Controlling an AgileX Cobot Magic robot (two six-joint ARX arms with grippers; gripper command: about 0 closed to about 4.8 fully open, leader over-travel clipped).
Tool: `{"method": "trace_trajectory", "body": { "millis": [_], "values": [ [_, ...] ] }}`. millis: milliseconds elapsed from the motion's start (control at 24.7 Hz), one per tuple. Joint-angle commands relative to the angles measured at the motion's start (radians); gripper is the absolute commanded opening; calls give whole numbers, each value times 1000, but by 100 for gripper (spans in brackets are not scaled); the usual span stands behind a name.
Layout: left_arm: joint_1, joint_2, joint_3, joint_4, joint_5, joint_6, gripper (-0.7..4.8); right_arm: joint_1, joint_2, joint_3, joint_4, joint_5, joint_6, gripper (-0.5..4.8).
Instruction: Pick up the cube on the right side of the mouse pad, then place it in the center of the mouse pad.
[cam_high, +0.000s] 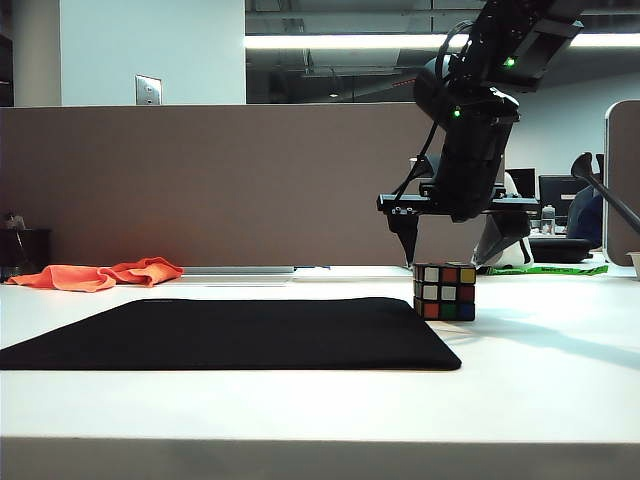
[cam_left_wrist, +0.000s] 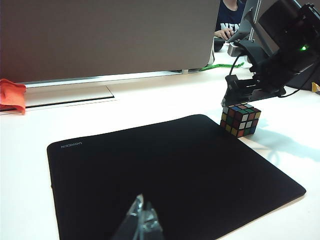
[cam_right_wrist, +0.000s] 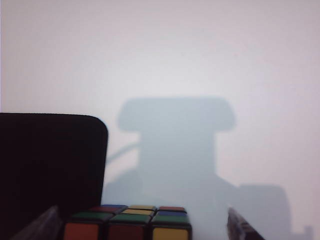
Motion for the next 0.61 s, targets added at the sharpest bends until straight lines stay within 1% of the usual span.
{"method": "trace_trajectory", "body": {
  "millis": [41,203,608],
  "values": [
    [-1,1,5,13,-2,1,-6,0,8,5,12,-1,-8,436],
    [-1,1,5,13,-2,1,-6,0,27,5,6,-24,-26,437],
    [-1,1,5,13,-3,1,-6,0,56,5,-4,-22,-26,436]
  ]
}}
